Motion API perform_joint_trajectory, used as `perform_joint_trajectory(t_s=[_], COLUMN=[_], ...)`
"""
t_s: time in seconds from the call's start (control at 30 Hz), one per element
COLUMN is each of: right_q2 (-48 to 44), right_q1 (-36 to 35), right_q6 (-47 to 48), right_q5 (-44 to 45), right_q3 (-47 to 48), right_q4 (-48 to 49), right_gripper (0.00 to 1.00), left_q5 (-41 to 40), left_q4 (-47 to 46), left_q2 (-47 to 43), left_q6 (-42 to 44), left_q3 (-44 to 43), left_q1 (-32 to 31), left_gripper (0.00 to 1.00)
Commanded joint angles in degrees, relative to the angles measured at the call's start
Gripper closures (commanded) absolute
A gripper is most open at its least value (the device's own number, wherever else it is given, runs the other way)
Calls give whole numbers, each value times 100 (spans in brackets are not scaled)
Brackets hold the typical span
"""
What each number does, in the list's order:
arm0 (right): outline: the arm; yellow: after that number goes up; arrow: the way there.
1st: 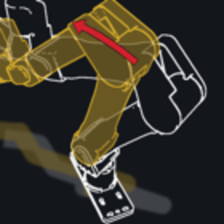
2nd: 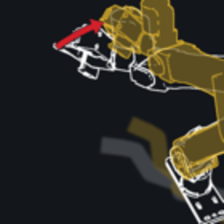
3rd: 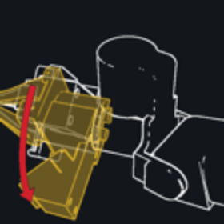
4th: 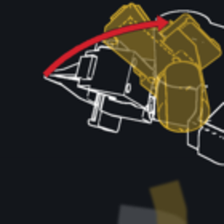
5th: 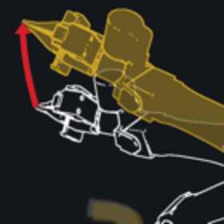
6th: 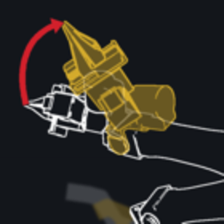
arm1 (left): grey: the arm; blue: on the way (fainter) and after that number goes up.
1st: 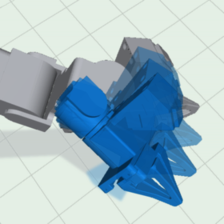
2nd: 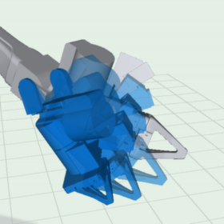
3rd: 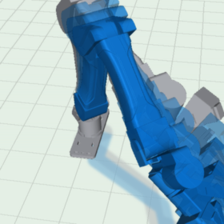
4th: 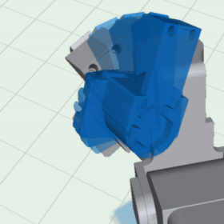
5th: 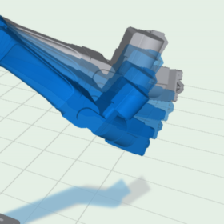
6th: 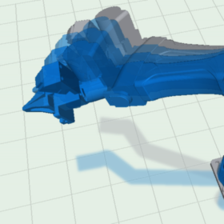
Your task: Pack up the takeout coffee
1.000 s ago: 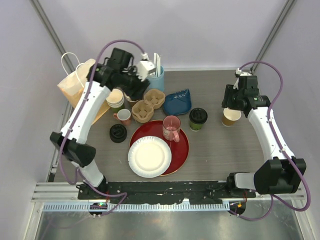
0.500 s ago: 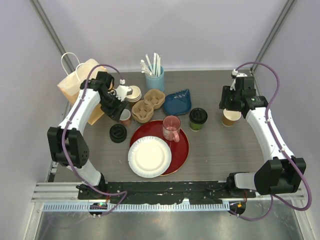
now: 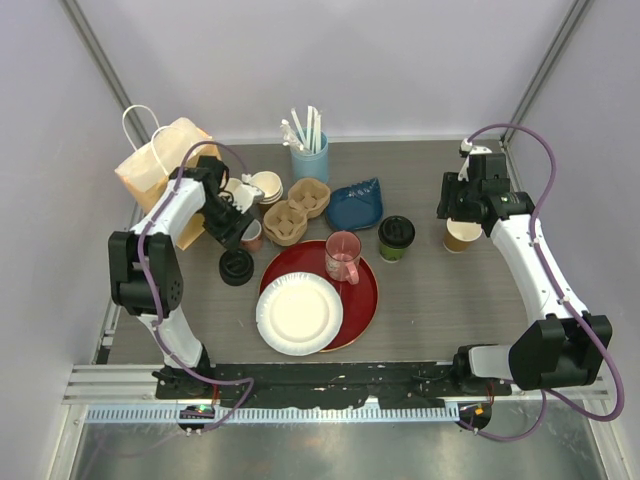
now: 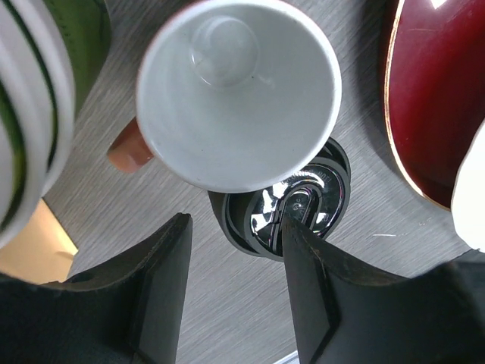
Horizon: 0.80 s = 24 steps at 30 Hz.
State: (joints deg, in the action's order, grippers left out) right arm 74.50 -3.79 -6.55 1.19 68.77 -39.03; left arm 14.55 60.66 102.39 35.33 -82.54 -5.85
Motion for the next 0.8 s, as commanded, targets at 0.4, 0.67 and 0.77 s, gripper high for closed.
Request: perform_joint_trajectory(t_s=[0.4, 0.67, 0.77], right_q2=[-181, -155, -155], right_q1=[-113, -131, -148], right_q6=[101, 110, 118], right_q5=[48, 74, 83], right_q3=[40, 13, 13], right_q4=[150, 158, 158], right_gripper=[48, 48, 49], left_q5=[496, 1209, 1068], left_q4=[-231, -431, -704], left_q2=[-298, -773, -931], left_q6=[-535, -1221, -1493], left_q3=[397, 448, 826], left_q1=[496, 1200, 1279], left_gripper=[50, 59, 63])
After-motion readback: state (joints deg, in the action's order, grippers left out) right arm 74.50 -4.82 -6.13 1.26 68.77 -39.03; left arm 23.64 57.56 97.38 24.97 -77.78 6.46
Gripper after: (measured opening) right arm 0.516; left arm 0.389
